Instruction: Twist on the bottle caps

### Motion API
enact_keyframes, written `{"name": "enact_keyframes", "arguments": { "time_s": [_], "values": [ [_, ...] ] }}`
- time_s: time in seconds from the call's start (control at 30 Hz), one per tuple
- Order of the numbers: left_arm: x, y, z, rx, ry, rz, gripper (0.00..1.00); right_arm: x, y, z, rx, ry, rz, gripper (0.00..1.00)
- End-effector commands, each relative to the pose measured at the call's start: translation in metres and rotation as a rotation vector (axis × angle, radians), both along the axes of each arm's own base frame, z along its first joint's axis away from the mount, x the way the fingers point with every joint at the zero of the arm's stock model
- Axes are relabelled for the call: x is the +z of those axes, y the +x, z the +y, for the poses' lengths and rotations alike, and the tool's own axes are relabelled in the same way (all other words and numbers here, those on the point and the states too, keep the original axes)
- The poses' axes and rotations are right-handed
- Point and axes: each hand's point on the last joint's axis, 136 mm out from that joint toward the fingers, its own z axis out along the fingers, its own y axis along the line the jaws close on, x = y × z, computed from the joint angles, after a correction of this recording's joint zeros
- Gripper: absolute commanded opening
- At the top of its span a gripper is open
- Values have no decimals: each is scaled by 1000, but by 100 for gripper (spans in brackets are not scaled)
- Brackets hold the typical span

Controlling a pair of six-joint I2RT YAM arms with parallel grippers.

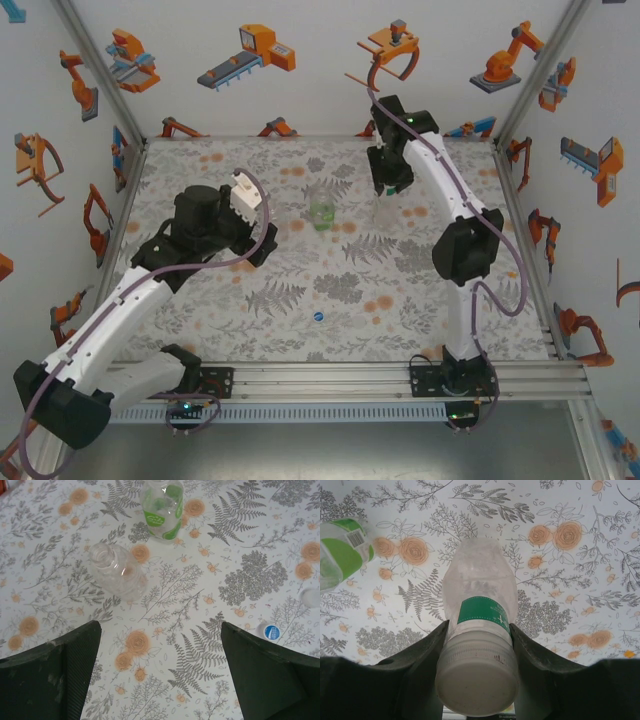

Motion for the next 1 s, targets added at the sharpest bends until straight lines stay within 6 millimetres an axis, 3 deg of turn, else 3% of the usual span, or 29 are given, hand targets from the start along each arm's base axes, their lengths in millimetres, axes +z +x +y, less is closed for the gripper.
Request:
{"name": "enact_keyframes", "arguments": {
  "time_s": [0.0, 0.37, 0.47, 0.6, 0.73, 0.97],
  "values": [
    [-8, -6, 1, 3, -4, 74, 97, 3, -11, -8, -5, -34, 58, 17],
    [-2, -13, 5, -39, 18, -20, 97, -23, -6, -3, -14, -37, 122, 29],
    [2, -16, 6, -50, 5, -51, 97, -26, -6, -3, -13, -38, 126, 36],
    [3, -16, 6, -49, -3, -54, 97, -21, -4, -3, -15, -35, 109, 52],
    [4, -19, 0, -80, -23, -37, 97, -7, -4, -4, -14, -32, 75, 62],
    [5, -19, 0, -77, -28, -39, 97, 15, -7, -9, -14, -36, 26, 68]
  ]
}}
